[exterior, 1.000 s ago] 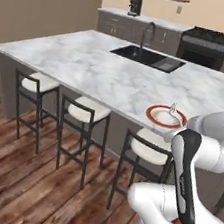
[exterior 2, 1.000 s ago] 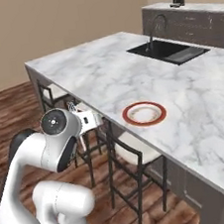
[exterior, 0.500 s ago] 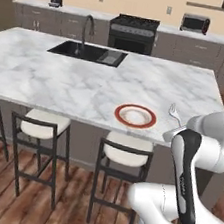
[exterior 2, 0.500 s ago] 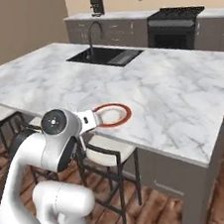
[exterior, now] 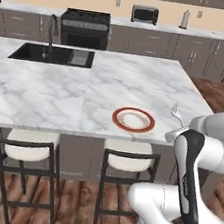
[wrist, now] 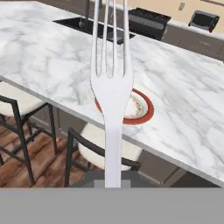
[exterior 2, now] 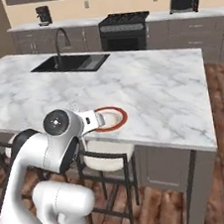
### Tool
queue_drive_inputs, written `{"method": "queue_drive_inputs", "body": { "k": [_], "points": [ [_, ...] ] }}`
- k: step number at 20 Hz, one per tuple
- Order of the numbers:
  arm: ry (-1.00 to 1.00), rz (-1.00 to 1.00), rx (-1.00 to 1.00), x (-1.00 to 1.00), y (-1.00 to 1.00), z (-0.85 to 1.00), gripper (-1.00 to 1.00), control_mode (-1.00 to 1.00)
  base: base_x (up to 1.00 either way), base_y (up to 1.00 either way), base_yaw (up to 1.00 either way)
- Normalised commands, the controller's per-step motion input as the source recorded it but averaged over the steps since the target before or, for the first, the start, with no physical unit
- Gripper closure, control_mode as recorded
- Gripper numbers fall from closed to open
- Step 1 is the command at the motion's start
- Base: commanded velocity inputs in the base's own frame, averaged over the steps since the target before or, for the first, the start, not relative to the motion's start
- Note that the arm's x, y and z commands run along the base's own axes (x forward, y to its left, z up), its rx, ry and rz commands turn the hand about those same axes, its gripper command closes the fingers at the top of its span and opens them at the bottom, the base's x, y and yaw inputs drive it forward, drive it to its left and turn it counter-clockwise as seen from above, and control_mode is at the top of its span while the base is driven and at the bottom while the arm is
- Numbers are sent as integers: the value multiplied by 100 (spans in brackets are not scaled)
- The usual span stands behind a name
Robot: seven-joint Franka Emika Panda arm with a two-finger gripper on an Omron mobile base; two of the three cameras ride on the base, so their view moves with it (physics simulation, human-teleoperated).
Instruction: Take the fork and place it on the left side of the plate. Then take the spoon and place it on the right side of the plate. Make sure they're directly next to the plate.
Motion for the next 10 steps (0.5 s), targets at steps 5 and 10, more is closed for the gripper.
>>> {"method": "queue_drive_inputs", "body": {
  "k": [5, 10],
  "points": [
    [0, 0, 0, 0, 0, 0, 100, 100, 15, 100, -32],
    [0, 0, 0, 0, 0, 0, 100, 100, 38, 100, -26]
  ]
}}
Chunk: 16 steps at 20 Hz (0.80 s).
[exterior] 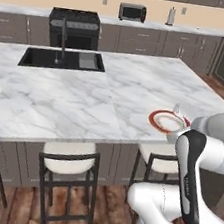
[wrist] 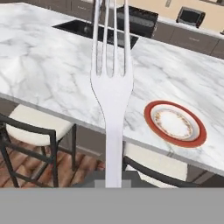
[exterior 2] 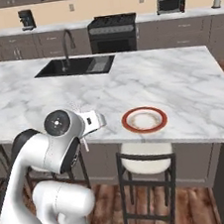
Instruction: Take the fork and place it on the left side of the plate. Then take the spoon and place it on the right side of the plate. Make sure they're directly next to the plate.
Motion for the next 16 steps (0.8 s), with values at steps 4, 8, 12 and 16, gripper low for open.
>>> {"method": "queue_drive_inputs", "body": {
  "k": [4, 8, 12, 16],
  "points": [
    [0, 0, 0, 0, 0, 0, 100, 100, 69, 76, -24],
    [11, -6, 0, 45, 18, -7, 100, -100, 42, 19, -7],
    [34, -9, 0, 96, 3, -13, 100, -100, 0, 0, 0],
    [45, -5, 0, 76, -18, -19, 100, -100, 0, 0, 0]
  ]
}}
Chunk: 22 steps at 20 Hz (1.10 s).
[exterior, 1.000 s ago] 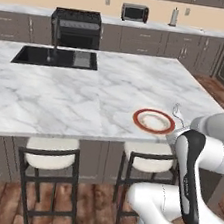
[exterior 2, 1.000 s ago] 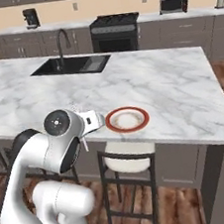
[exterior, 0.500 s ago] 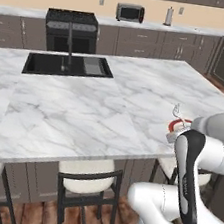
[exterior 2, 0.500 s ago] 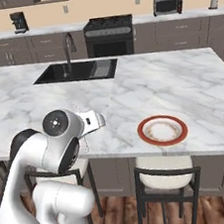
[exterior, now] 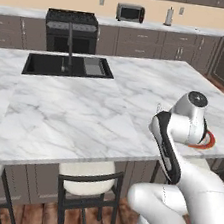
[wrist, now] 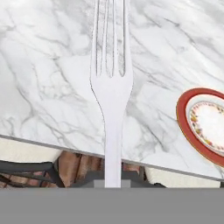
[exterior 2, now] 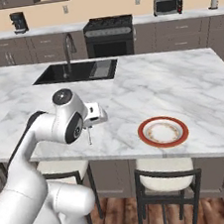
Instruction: Take the fork and place it on the left side of the plate. Then take the spoon and place it on the right side of the plate. Make sure they're directly next to the plate.
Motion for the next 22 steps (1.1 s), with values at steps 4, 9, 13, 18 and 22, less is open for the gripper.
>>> {"method": "queue_drive_inputs", "body": {
  "k": [4, 9, 13, 18, 22],
  "points": [
    [33, -2, 5, 41, -57, -41, 100, -100, 0, 0, 0],
    [13, -3, 3, 28, -50, -52, 100, -100, 0, 0, 0],
    [9, -5, 0, 36, -2, -50, 100, -100, 0, 0, 0],
    [4, -4, 0, 32, 0, -53, 100, -100, 0, 0, 0],
    [0, -1, 0, 25, 0, -49, 100, -100, 0, 0, 0]
  ]
}}
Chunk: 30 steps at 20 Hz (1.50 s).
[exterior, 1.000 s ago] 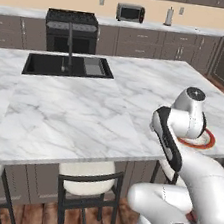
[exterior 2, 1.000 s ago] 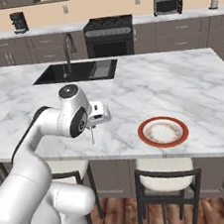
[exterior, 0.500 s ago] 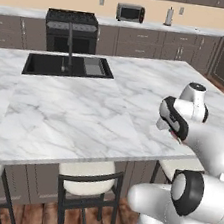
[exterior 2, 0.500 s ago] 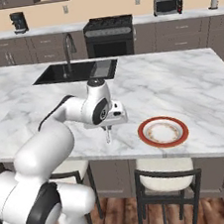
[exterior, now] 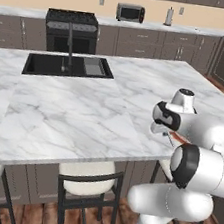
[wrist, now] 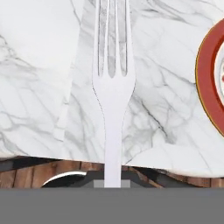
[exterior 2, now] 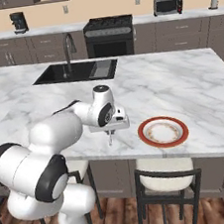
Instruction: Take the fork and place it on the left side of the plate. Then take the spoon and place it on the right side of the plate. Make sure they're directly next to the plate.
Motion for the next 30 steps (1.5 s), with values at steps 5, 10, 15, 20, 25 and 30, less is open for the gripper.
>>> {"method": "queue_drive_inputs", "body": {
  "k": [5, 10, 15, 20, 25, 30],
  "points": [
    [0, 0, 0, 24, -3, -47, 100, -100, 0, 0, 0],
    [0, 0, 0, 33, -12, -32, 100, -100, 0, 0, 0],
    [0, 0, 0, 43, -25, -20, 100, -100, 0, 0, 0],
    [0, 0, 0, 46, -20, -26, 100, -100, 0, 0, 0],
    [0, 0, 0, 29, -3, -23, 100, -100, 0, 0, 0],
    [0, 0, 1, 25, -6, -24, 100, -100, 0, 0, 0]
  ]
}}
